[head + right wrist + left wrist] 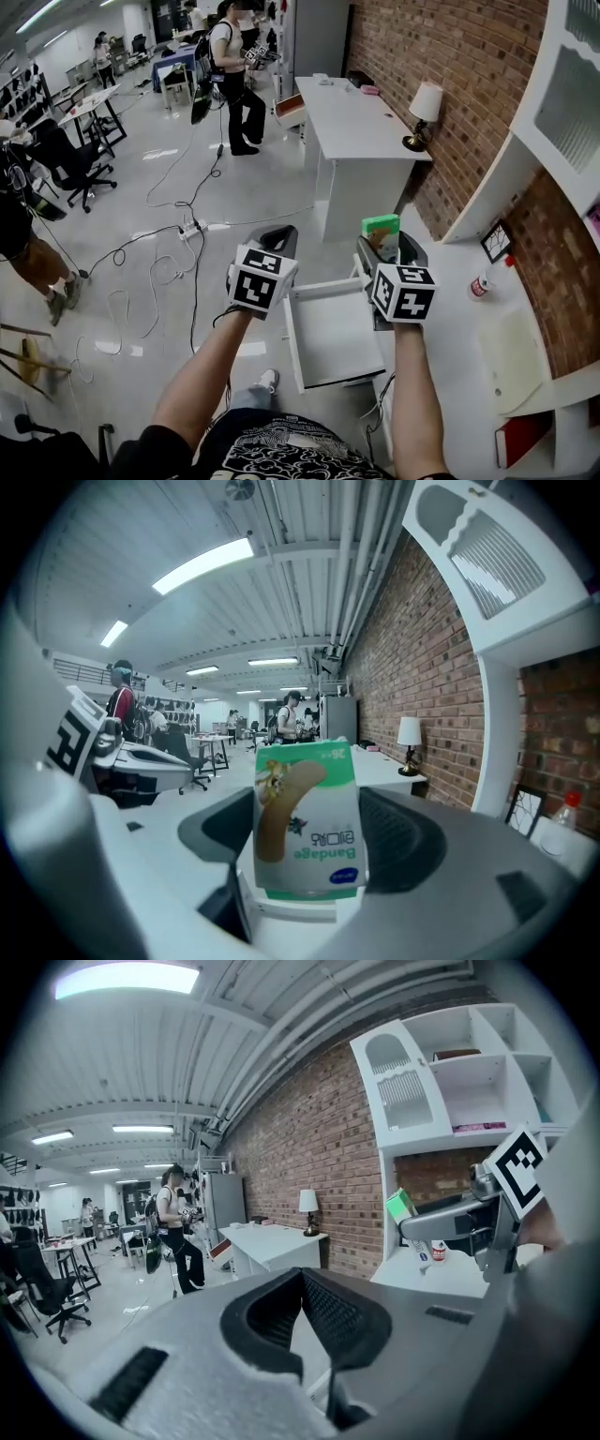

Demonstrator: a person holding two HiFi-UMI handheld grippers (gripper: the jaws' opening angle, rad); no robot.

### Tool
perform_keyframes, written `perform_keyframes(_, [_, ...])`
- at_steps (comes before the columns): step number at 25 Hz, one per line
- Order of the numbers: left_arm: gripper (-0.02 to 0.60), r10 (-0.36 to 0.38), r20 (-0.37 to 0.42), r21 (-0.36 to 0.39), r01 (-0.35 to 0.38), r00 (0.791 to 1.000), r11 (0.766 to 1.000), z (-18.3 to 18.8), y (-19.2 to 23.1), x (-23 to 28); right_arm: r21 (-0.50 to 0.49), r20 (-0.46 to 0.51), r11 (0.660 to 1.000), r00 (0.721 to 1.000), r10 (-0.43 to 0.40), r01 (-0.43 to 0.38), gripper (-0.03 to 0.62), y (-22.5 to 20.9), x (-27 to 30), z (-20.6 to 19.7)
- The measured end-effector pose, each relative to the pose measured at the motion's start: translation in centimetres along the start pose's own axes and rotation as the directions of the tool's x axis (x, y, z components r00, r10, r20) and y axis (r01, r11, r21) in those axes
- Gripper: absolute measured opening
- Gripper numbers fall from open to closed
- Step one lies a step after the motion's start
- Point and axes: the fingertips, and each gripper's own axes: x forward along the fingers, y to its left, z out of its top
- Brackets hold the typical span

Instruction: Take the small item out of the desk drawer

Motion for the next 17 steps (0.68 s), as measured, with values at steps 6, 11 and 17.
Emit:
perform_keyframes(6, [0.005,0.012,0.005,-0.003,-0.012,1.0,1.0,-0.1,-0.2,-1.2,-0.013,0.008,1.0,1.0,0.003,-0.003,0.348,0.4,-1.0,0.2])
perform_keyframes(11, [0.005,0.022,0.0,-0.009,-0.022,1.0,1.0,-0.5,-0.3,-1.9,-0.028,0.008,1.0,1.0,0.009,-0.009,0.348,0.8,-1.5,0.1])
perform_keyframes(17, [0.005,0.026,0.005,-0.008,-0.026,1.0,1.0,-0.6,-0.5,-2.0,-0.035,0.012,0.999,1.0,0.01,-0.01,0.348,0.8,-1.8,0.1])
